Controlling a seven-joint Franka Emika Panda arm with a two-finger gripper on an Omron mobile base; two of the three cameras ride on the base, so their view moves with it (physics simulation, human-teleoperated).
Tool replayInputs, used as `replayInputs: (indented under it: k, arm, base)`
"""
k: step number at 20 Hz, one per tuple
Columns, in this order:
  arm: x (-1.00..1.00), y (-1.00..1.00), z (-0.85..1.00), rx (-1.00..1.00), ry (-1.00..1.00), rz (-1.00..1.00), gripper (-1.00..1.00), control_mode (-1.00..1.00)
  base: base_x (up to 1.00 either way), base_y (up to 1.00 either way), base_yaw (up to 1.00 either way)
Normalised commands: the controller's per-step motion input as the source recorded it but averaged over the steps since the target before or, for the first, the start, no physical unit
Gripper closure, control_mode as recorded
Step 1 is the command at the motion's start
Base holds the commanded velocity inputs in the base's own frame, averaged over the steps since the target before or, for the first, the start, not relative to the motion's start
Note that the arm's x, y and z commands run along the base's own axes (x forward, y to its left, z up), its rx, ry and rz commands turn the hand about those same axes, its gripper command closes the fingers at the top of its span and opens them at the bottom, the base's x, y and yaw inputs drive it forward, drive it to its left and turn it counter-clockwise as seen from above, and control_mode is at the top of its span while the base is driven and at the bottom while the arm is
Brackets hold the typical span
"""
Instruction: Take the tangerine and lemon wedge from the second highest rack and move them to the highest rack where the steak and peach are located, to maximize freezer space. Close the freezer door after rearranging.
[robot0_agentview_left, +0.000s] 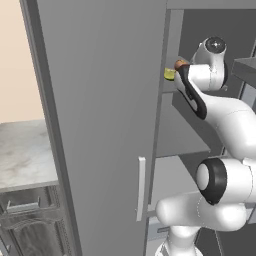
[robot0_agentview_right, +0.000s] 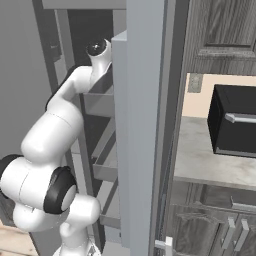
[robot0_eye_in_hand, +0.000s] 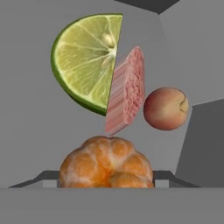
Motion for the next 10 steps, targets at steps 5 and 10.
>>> replayInputs:
  k: [5,10]
  arm:
    - [0.05,0.0,0.0,0.0,0.0,0.01,-1.0,-1.0]
    - [0.06,0.01,0.01,0.0,0.0,0.0,-1.0,-1.0]
  base:
    - [0.0,0.0,0.0]
    - [0.0,0.0,0.0]
